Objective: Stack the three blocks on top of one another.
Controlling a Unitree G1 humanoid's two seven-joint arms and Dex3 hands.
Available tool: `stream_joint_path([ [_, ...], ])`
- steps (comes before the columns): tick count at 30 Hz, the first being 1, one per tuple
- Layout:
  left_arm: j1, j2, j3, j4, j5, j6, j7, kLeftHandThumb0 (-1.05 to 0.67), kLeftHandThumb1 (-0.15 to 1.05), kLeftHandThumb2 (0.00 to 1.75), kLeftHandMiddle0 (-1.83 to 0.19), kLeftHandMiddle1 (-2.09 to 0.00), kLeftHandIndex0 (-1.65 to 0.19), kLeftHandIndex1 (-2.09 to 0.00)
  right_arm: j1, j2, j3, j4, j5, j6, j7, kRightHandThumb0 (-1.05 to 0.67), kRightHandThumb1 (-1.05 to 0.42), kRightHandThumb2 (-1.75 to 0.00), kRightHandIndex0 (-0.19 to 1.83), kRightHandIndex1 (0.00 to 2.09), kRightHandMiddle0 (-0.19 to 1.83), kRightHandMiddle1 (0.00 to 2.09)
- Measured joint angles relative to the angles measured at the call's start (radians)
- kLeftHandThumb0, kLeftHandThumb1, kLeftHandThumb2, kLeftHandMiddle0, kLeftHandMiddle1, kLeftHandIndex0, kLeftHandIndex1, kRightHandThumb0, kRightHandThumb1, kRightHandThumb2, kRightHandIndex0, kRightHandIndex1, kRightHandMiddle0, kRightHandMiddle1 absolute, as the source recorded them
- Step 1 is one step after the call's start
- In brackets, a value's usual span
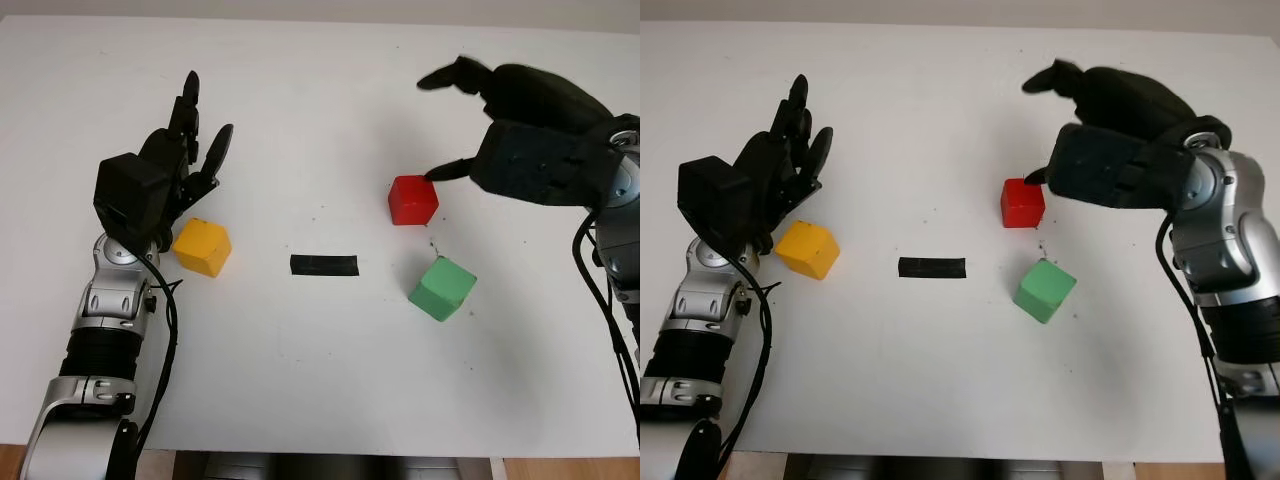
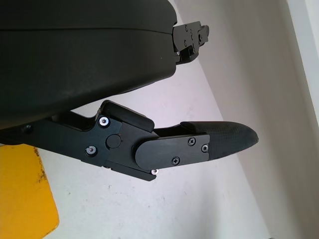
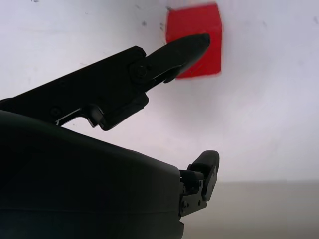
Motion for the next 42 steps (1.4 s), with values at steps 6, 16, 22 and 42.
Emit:
stream_joint_path([
  [6,-0.005,0.0,0.0,0.007,-0.001,-0.002,-0.003,-0.8,1.05,0.54,0.19,0.0,0.19,0.0,-0.008,-0.007,0.034,-0.006,-0.06,-0.02,0.087,-0.63,-0.83,-0.06,0.1,0.07,0.3,0.32],
  [16,-0.004,-0.005,0.0,0.003,-0.003,-0.007,0.002,-0.8,1.05,0.52,0.19,0.0,0.19,-0.01,-0.008,0.014,0.056,0.014,-0.111,-0.063,0.064,-0.66,-0.85,-0.06,0.14,0.07,0.33,0.35],
  [22,-0.004,-0.005,0.001,0.002,-0.006,0.007,0.005,-0.79,1.05,0.52,0.19,0.0,0.19,0.0,-0.008,0.025,0.067,0.052,-0.123,-0.103,0.035,-0.66,-0.87,-0.06,0.15,0.06,0.2,0.6],
  [42,0.0,-0.005,0.0,-0.012,0.0,0.014,0.011,-0.78,1.05,0.53,0.19,-0.01,0.18,-0.03,0.029,0.033,0.088,0.113,-0.225,-0.219,-0.138,-0.53,-0.89,-0.06,0.31,0.09,0.37,0.95],
])
